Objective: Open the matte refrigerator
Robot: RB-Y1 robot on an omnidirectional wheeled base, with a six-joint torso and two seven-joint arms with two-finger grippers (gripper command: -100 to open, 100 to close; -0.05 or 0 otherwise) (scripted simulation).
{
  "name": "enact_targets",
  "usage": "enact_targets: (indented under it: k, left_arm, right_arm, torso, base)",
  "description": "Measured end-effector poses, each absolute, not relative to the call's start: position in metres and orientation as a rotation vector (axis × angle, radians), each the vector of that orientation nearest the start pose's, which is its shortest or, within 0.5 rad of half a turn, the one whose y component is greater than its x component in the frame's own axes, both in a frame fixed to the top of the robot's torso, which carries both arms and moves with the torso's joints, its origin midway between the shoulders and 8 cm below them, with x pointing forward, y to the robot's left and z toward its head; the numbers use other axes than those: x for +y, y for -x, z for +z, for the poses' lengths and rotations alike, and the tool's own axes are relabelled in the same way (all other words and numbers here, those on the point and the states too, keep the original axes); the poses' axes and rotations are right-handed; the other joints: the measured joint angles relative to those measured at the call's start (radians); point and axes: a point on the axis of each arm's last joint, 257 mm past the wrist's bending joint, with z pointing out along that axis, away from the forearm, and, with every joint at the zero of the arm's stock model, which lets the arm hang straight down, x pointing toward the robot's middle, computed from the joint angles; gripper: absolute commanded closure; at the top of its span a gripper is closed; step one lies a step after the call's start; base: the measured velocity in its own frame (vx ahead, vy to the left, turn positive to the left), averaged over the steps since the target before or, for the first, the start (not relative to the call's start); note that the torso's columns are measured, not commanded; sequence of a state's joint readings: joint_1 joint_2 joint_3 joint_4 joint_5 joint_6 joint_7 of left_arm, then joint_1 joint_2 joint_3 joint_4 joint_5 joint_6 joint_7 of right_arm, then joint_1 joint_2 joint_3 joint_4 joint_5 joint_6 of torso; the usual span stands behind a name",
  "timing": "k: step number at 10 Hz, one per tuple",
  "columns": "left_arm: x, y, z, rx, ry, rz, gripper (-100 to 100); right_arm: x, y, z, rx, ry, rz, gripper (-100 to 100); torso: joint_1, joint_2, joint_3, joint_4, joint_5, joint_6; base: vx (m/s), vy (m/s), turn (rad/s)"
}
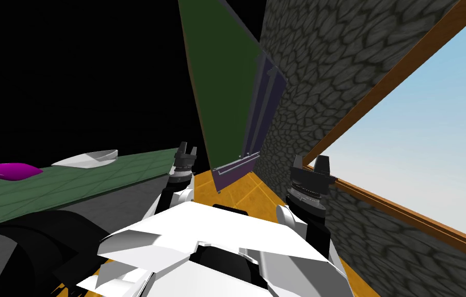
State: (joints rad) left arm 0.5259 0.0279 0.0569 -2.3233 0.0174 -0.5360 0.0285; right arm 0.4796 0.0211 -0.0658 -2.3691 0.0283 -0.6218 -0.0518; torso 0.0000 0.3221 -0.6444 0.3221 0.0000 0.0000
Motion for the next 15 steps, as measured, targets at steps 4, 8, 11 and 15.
enact_targets:
  k: [4, 8, 11, 15]
  left_arm:
    - [0.295, -0.324, 0.044, 0.578, 0.602, -1.289, 0]
    - [0.291, -0.335, 0.031, 0.624, 0.585, -1.311, -100]
    - [0.293, -0.348, 0.017, 0.648, 0.588, -1.336, -100]
    - [0.301, -0.367, -0.004, 0.654, 0.608, -1.379, -100]
  right_arm:
    - [-0.284, -0.298, 0.089, 0.446, -0.471, 1.320, 0]
    - [-0.284, -0.298, 0.089, 0.446, -0.471, 1.320, 0]
    - [-0.284, -0.298, 0.089, 0.446, -0.472, 1.320, 0]
    - [-0.284, -0.298, 0.089, 0.446, -0.472, 1.320, 0]
  torso:
    - [0.000, 0.296, -0.590, 0.295, 0.000, 0.000]
    - [-0.001, 0.413, -0.832, 0.414, 0.000, 0.000]
    - [-0.001, 0.416, -0.832, 0.416, 0.000, 0.000]
    - [0.000, 0.415, -0.832, 0.416, 0.000, 0.000]
  base:
    - [0.000, 0.000, 0.000]
    - [0.034, -0.046, -0.001]
    - [0.048, -0.085, -0.002]
    - [0.070, -0.091, -0.002]
